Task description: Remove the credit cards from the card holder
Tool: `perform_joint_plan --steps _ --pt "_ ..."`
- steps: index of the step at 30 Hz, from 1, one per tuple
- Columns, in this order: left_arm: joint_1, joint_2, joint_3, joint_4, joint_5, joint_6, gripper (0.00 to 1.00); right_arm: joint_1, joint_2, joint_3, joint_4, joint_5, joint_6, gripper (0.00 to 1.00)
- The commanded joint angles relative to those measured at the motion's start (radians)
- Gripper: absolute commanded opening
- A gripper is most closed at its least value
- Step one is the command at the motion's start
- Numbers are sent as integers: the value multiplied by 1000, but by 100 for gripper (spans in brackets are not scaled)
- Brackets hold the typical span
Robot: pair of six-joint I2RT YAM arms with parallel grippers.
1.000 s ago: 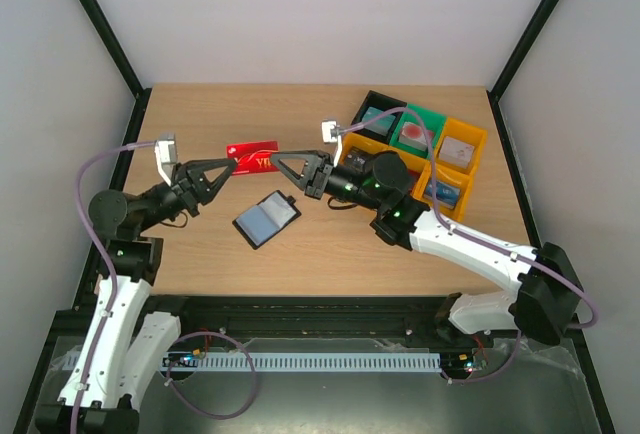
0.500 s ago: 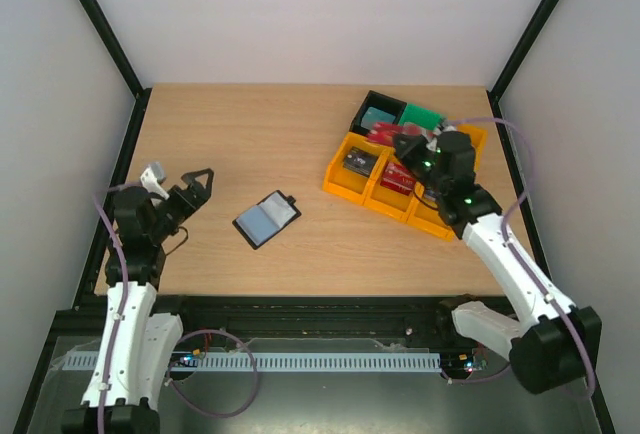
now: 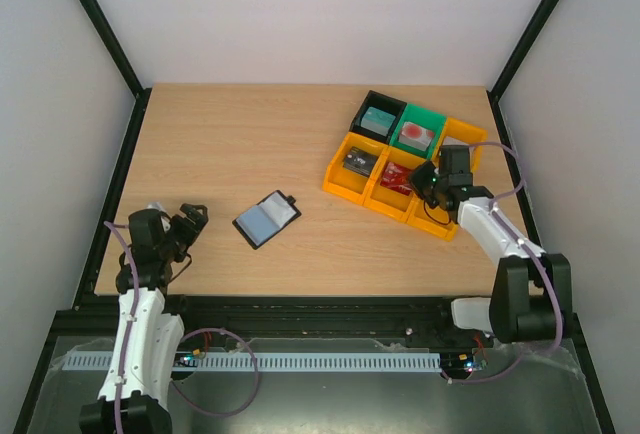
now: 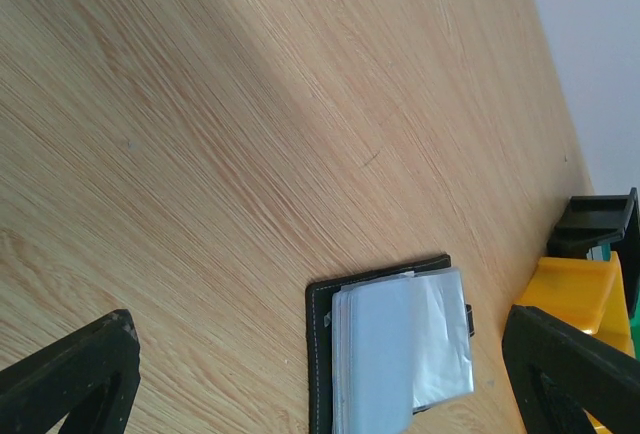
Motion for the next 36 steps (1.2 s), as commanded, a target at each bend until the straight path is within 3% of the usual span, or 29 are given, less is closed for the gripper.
perform_joint_plan --steps 1,14,20,23,28,31,36 --pt "7 -6 -7 15 0 -5 99 -2 62 30 97 -42 14 1" --pt "11 -18 -20 10 -4 2 100 -5 172 65 214 -2 49 2" --pt "11 -21 -22 12 0 6 99 -7 217 100 177 114 51 2" --pt "10 -23 -24 13 -1 8 100 -7 230 132 111 166 20 25" --pt "11 -21 -36 22 3 6 99 -7 222 197 16 233 -51 53" --pt "10 -17 -39 23 2 4 100 -7 206 238 -35 291 -95 61" --pt "10 -16 -41 26 7 3 100 17 208 350 -164 332 -211 59"
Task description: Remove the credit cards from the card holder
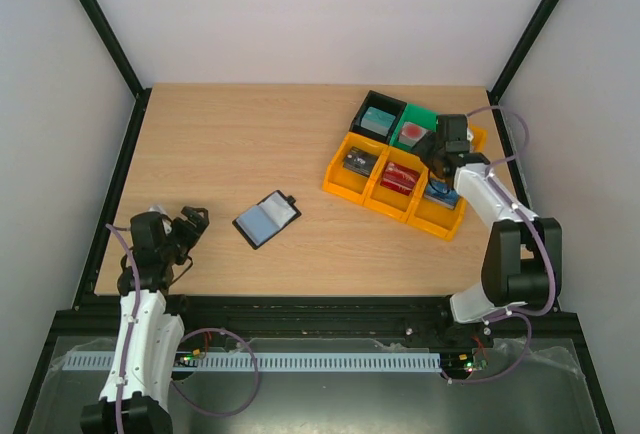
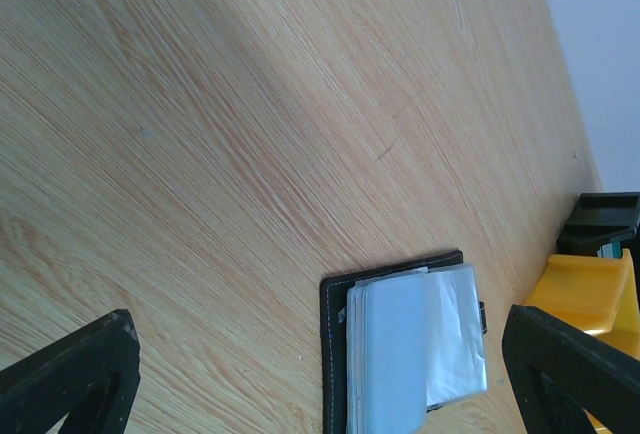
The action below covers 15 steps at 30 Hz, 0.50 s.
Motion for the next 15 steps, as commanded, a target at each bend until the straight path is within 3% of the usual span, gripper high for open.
perform_joint_plan --steps 1,4,8,12,15 --pt "5 0 -10 18 11 2 100 46 -19 130 -190 95 -141 57" --pt "4 9 -18 29 27 -6 99 202 -32 173 -280 98 -226 54" --pt "-3 41 -45 80 67 -29 100 465 26 176 -214 -110 -321 55" --pt "-35 94 -63 138 95 -64 100 680 216 302 -262 36 -339 61" --pt "-54 141 -76 188 111 -109 99 781 345 403 -259 28 -373 70"
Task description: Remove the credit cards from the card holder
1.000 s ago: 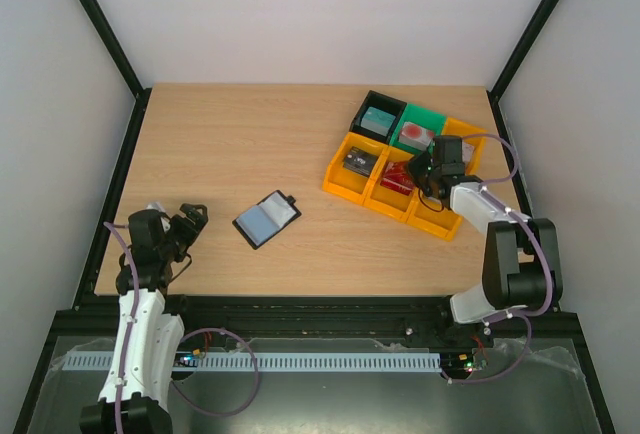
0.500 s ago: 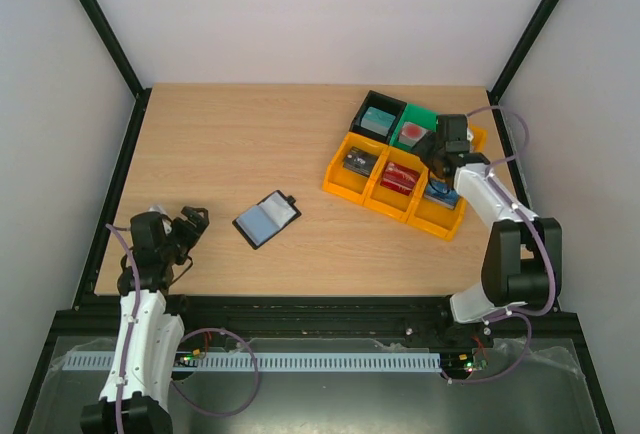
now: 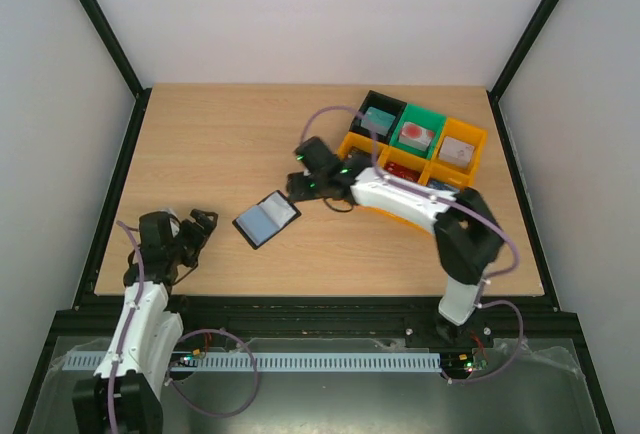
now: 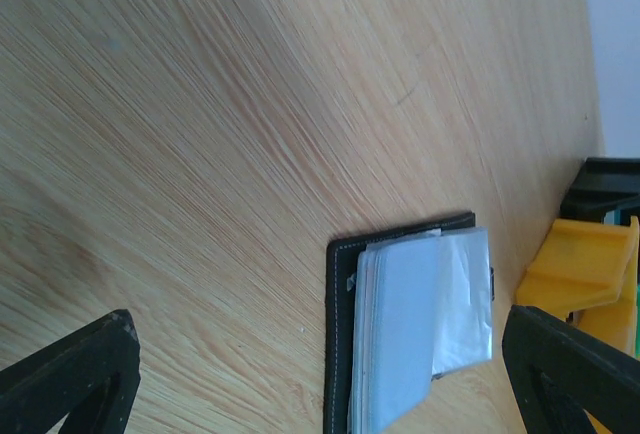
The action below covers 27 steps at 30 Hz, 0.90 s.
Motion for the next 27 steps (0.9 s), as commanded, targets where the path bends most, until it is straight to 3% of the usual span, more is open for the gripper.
perform_joint_plan --steps 1,6,15,17,21,27 --pt "-25 60 -25 102 50 -88 99 119 177 132 -69 45 -101 72" --pt "-25 85 -29 112 33 -112 99 241 366 317 -143 102 -221 81" --pt "-14 33 -36 53 -12 -91 99 258 547 406 -219 126 -213 76" --pt "-13 36 -36 57 -10 -91 99 258 567 407 -218 124 -199 68" --pt "-13 34 -38 60 -8 -93 99 257 568 398 -180 106 -169 35" --pt "-14 23 -40 60 -10 -87 99 240 550 402 -152 41 -134 12"
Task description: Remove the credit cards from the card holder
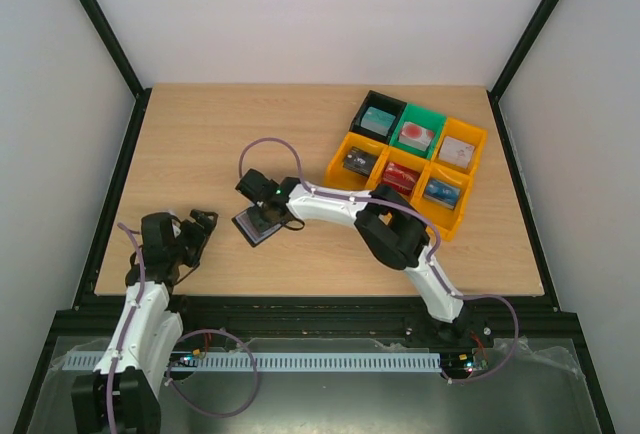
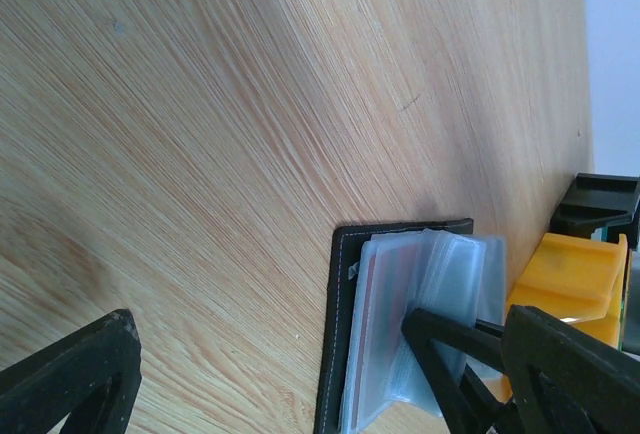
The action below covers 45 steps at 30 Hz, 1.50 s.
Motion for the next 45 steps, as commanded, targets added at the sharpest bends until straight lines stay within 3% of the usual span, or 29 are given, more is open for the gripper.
perform_joint_plan --steps 1,3,6,12,19,31,35,41,43,45 --pt "6 -13 -13 -10 -7 2 99 -21 22 -5 -24 -47 38 7" --pt "6 -16 -13 2 4 7 99 -39 -2 -10 -7 -98 57 2" --pt "6 -23 -7 37 40 15 99 -73 -70 -31 50 -212 88 2" --pt "6 -70 67 201 222 62 99 -167 -320 -170 312 -450 178 2" --pt "-3 -98 177 359 421 183 99 -180 -509 -203 364 -602 87 2" --pt "-14 -128 215 724 586 75 99 -181 -697 -333 705 -939 153 2" --pt "-82 -124 235 776 631 123 78 -179 -694 -356 811 -1014 236 2" --pt "-100 -124 284 714 655 172 8 -181 -702 -369 876 -1046 248 2" --pt "-100 -128 295 674 653 191 2 -193 -712 -371 831 -1017 218 3" --pt "-101 -133 315 579 629 249 2 -241 -732 -386 744 -885 199 22"
